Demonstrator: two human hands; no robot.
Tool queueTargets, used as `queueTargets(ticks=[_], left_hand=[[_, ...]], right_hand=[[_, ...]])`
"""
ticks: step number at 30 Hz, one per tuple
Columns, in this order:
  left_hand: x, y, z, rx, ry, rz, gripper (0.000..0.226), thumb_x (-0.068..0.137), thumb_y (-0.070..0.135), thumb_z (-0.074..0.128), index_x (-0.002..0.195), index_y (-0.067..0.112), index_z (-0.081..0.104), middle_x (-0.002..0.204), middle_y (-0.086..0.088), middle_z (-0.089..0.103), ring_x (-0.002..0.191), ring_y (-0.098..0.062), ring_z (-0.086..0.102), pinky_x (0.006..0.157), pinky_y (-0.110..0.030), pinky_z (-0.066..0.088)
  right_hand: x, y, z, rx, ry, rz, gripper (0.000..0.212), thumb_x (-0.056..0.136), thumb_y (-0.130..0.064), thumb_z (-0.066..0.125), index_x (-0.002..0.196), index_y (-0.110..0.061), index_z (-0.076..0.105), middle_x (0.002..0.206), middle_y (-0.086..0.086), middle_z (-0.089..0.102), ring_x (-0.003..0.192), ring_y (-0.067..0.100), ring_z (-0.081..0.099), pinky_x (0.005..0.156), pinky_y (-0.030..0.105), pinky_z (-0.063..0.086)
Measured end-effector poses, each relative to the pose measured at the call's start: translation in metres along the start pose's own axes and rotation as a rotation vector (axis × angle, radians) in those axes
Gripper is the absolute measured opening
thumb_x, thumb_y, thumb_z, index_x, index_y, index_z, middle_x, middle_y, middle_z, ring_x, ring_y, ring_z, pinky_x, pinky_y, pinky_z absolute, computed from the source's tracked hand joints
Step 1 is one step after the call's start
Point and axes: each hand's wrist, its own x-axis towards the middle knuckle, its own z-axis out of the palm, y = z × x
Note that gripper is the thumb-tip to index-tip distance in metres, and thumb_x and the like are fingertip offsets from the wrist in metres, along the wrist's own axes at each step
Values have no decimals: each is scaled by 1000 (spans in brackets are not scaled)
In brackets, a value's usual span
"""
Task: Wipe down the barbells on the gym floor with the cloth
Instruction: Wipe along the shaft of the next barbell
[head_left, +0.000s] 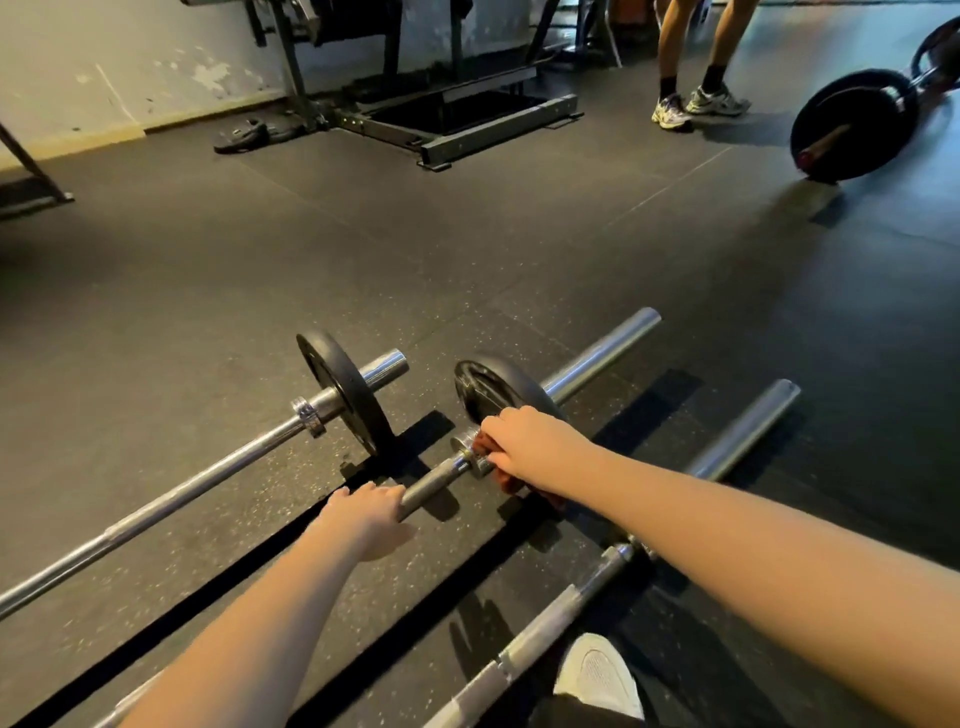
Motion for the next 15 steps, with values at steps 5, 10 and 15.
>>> queueTargets(ticks=[5,10,15], left_hand=[[-18,-4,10,17,4,28,62,98,48,41,151,21,24,150,1,37,139,-19,32,116,-41,22],[-18,-17,17,-59,25,77,63,99,46,41,151,20,21,156,0,26,145,-20,20,117,-40,15],[17,-27,38,-128,63,73,73,99,49,39,155,19,3,162,1,4,149,-18,2,120,-38,3]], right_hand=[[-18,2,7,12,-4,28,22,98,-28,51,118,-18,52,104,1,58,85,13,55,75,29,48],[7,2,15,15,-50,37,24,98,-30,53,120,-20,52,108,2,56,92,15,58,85,34,54],[53,7,35,18,-2,41,27,99,-33,51,123,-20,51,117,3,47,103,16,50,91,36,51]])
